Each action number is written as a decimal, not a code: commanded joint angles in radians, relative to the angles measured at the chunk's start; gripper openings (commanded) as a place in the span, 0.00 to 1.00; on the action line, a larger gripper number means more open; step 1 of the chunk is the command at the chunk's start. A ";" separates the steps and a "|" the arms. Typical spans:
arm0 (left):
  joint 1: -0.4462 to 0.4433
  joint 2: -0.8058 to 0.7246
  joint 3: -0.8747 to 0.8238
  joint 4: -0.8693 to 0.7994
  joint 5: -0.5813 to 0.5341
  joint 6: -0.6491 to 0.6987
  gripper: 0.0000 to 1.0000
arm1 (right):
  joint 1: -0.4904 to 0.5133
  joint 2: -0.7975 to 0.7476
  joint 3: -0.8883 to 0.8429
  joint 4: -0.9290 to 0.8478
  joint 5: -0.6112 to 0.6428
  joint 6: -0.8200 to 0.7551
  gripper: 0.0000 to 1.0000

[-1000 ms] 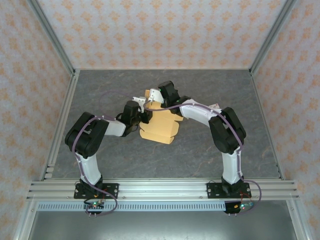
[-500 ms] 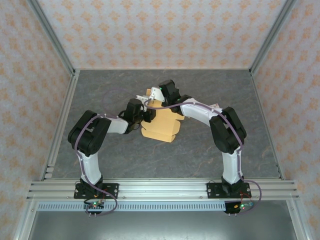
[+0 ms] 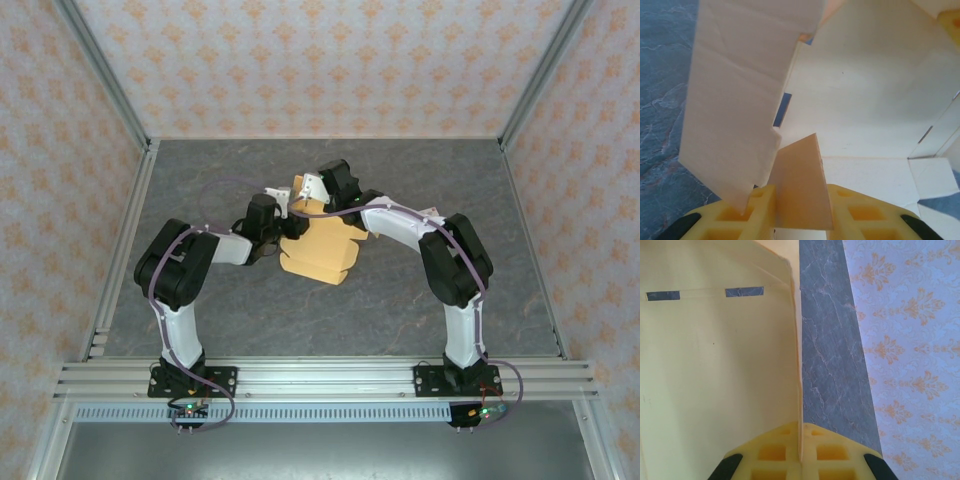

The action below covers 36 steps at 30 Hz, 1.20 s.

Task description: Fold the paper box

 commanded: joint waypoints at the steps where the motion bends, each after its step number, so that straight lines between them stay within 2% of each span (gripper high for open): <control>1: -0.003 -0.005 0.026 0.093 0.085 -0.046 0.30 | 0.008 0.016 0.014 -0.020 -0.033 0.021 0.00; 7: -0.006 0.054 0.079 0.082 0.158 -0.079 0.33 | 0.010 0.022 0.023 -0.030 -0.039 0.032 0.00; 13: -0.008 0.061 0.086 0.053 0.128 -0.067 0.39 | 0.010 0.026 0.021 -0.027 -0.020 0.024 0.00; 19: 0.035 0.013 0.041 0.050 0.111 -0.093 0.44 | -0.001 -0.002 0.001 0.006 -0.028 0.006 0.00; 26: 0.062 -0.124 -0.042 0.012 0.087 -0.113 0.60 | -0.003 -0.026 -0.045 0.101 -0.015 -0.097 0.00; 31: 0.089 -0.205 -0.108 -0.013 0.079 -0.130 0.63 | -0.006 -0.052 -0.072 0.124 -0.046 -0.182 0.00; 36: 0.112 -0.336 -0.163 -0.127 0.064 -0.090 0.63 | -0.015 -0.081 -0.105 0.162 -0.084 -0.261 0.00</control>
